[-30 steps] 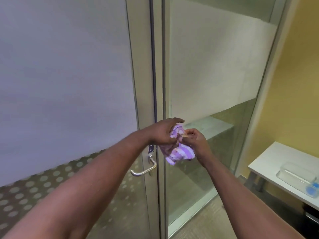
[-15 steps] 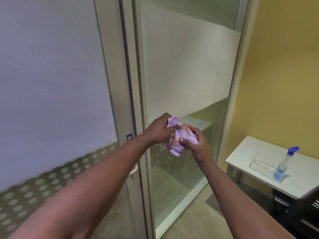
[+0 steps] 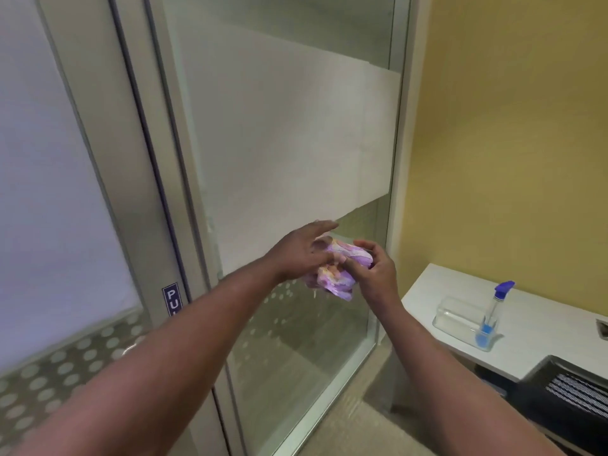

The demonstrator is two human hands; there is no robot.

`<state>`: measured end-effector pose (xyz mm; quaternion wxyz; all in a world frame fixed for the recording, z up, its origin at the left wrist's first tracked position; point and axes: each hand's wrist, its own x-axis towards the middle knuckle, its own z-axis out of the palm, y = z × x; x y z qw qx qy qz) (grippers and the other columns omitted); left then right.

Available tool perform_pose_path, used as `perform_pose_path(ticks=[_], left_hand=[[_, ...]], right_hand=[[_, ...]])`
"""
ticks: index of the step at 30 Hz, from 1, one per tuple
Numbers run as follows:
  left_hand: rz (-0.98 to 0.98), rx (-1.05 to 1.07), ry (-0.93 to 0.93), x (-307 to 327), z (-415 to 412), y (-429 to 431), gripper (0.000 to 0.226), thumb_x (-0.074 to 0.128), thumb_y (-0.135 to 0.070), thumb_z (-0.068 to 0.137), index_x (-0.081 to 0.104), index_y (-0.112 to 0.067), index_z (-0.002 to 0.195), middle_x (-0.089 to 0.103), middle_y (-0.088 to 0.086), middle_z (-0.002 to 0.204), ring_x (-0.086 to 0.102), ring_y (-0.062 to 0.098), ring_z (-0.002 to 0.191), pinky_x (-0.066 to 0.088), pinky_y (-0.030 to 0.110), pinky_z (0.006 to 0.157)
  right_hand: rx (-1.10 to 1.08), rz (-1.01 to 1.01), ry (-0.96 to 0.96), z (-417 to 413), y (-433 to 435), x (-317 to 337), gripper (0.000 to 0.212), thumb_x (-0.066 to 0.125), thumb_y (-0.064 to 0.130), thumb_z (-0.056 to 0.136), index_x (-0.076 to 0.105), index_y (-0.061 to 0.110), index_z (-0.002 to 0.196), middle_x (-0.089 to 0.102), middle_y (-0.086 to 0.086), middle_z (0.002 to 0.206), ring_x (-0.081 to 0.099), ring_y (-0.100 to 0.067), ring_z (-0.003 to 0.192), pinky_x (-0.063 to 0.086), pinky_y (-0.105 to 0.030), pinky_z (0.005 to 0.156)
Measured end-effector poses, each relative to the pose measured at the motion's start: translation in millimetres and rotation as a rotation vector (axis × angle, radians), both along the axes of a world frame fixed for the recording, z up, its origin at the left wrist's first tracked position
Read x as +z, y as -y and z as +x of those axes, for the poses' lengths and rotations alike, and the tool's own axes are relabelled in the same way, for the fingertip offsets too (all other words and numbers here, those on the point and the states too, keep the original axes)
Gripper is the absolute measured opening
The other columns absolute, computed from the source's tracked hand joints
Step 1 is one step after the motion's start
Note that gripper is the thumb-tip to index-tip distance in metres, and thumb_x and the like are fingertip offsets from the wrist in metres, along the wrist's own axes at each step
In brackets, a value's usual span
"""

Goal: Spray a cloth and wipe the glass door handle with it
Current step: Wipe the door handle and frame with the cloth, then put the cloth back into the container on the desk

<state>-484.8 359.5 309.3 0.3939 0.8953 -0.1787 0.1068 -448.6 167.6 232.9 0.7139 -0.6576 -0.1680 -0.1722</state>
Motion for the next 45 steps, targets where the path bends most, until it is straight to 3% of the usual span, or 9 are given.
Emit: perform_pose_path(ticks=[2,6,11,14,19,24,35,41,45], left_hand=[[0.124,0.006,-0.029,0,18,20,0.092,0.089,-0.042,0.075,0.045,-0.029,0.155,0.055,0.0,0.152,0.06,0.014,0.131,0.048,0.039,0.113],[0.266,0.033,-0.048,-1,52,49,0.1,0.094,-0.029,0.068,0.045,-0.022,0.155,0.058,0.004,0.148,0.06,0.02,0.127,0.049,0.032,0.107],[0.122,0.029,-0.137,-4,83,87,0.052,0.095,-0.017,0.064,0.073,-0.015,0.11,0.079,0.009,0.101,0.074,0.023,0.088,0.058,0.034,0.08],[-0.051,-0.009,-0.225,-5,96,109,0.043,0.094,-0.006,0.065,0.074,-0.008,0.104,0.08,0.012,0.095,0.073,0.018,0.075,0.059,0.033,0.075],[-0.215,-0.114,-0.337,-11,118,145,0.039,0.086,0.005,0.073,0.072,-0.003,0.109,0.079,0.013,0.096,0.074,0.023,0.082,0.06,0.031,0.078],[-0.271,-0.137,-0.367,-24,153,181,0.05,0.082,0.009,0.076,0.064,-0.001,0.121,0.076,0.01,0.096,0.072,0.018,0.077,0.055,0.022,0.06],[-0.397,-0.112,-0.311,-82,278,271,0.058,0.091,-0.005,0.073,0.058,-0.012,0.12,0.072,0.01,0.111,0.069,0.018,0.091,0.056,0.023,0.071],[-0.343,-0.118,-0.362,-122,371,312,0.062,0.096,-0.019,0.067,0.059,-0.018,0.117,0.071,0.0,0.111,0.07,0.02,0.098,0.059,0.034,0.082],[-0.273,-0.093,-0.42,-152,432,340,0.072,0.098,-0.033,0.066,0.058,-0.02,0.125,0.068,0.0,0.114,0.068,0.017,0.097,0.061,0.037,0.078]], right_hand=[[0.0,-0.011,-0.001,13,19,2,0.045,0.088,0.009,0.079,0.065,0.012,0.117,0.074,-0.005,0.104,0.073,-0.012,0.084,0.058,-0.019,0.07],[-0.015,-0.045,0.002,34,58,7,0.049,0.089,0.009,0.078,0.065,0.008,0.12,0.073,0.004,0.1,0.072,-0.002,0.081,0.057,-0.018,0.071],[-0.07,-0.05,0.0,56,103,8,0.039,0.087,0.012,0.081,0.066,0.015,0.115,0.072,0.001,0.101,0.07,-0.002,0.081,0.058,-0.021,0.075],[-0.108,-0.015,0.005,67,127,7,0.033,0.084,0.017,0.085,0.065,0.018,0.113,0.071,0.004,0.103,0.069,-0.002,0.084,0.058,-0.021,0.076],[-0.193,0.016,-0.03,87,164,-4,0.029,0.08,0.026,0.089,0.065,0.015,0.111,0.071,-0.007,0.109,0.067,-0.021,0.097,0.057,-0.036,0.082],[-0.297,0.015,-0.07,105,201,-17,0.025,0.08,0.029,0.089,0.065,0.018,0.105,0.07,0.005,0.099,0.066,0.001,0.085,0.052,-0.014,0.068],[-0.475,-0.015,-0.243,173,277,-57,0.03,0.089,0.021,0.078,0.068,0.01,0.097,0.072,-0.002,0.087,0.065,-0.01,0.071,0.054,-0.023,0.059],[-0.555,-0.045,-0.413,236,308,-93,0.025,0.086,0.015,0.079,0.067,0.009,0.094,0.072,-0.015,0.093,0.073,-0.038,0.087,0.064,-0.053,0.07],[-0.608,-0.036,-0.52,286,322,-122,0.022,0.082,0.013,0.078,0.064,0.011,0.091,0.069,-0.011,0.092,0.071,-0.038,0.091,0.063,-0.056,0.076]])
